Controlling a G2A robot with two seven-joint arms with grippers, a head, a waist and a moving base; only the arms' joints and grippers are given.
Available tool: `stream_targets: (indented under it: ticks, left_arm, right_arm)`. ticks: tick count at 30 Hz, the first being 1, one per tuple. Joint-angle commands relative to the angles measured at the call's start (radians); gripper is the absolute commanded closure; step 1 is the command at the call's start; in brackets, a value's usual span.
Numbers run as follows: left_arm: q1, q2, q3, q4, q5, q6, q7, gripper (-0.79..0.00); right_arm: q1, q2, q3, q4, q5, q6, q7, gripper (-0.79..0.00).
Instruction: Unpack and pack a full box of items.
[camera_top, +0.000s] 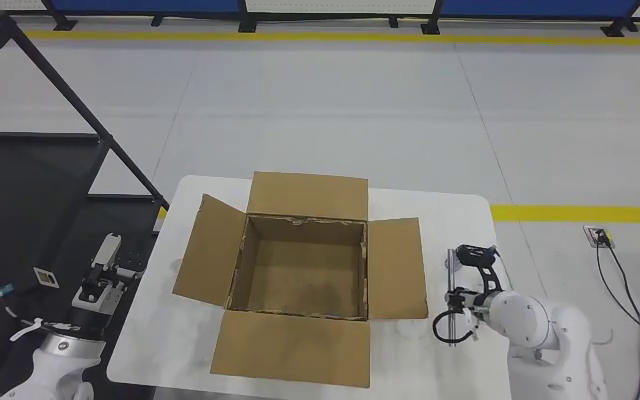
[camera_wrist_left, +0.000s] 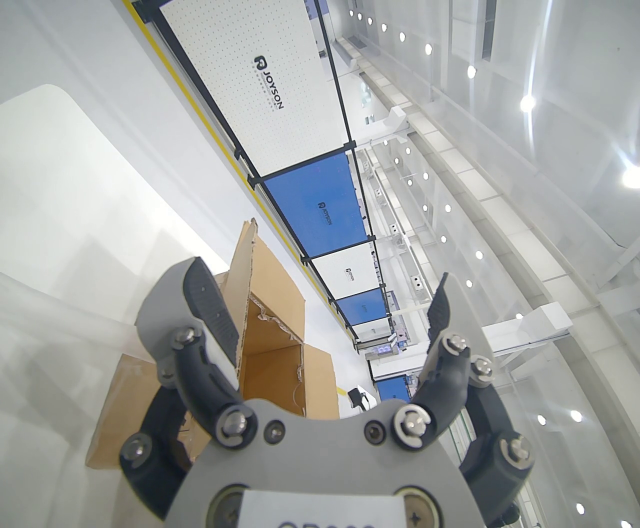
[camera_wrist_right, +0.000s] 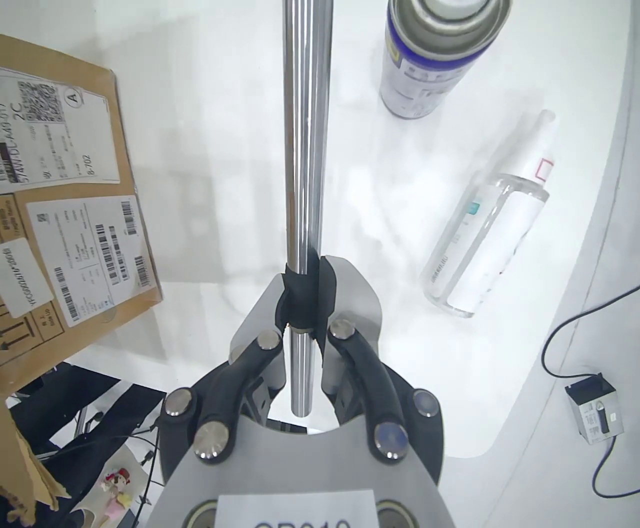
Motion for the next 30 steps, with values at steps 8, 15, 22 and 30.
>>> stream_targets:
  ticks: [8, 15, 22, 30]
  left_arm:
    - [0.000, 0.000, 0.000, 0.000, 0.000, 0.000, 0.000, -0.785]
    - [0.000, 0.000, 0.000, 0.000, 0.000, 0.000, 0.000, -0.785]
    - [0.000, 0.000, 0.000, 0.000, 0.000, 0.000, 0.000, -0.785]
    - [0.000, 0.000, 0.000, 0.000, 0.000, 0.000, 0.000, -0.785]
  right_arm:
    - [0.066, 0.014, -0.046, 0.122, -0.035, -0.012, 0.045, 0.000]
    - [0.121, 0.019, -0.086, 0.227, -0.057, 0.008, 0.025, 0.000]
    - [0.154, 0.027, -0.095, 0.317, -0.051, 0.013, -0.005, 0.000]
    - [0.172, 0.035, -0.106, 0.362, -0.034, 0.012, -0.021, -0.015]
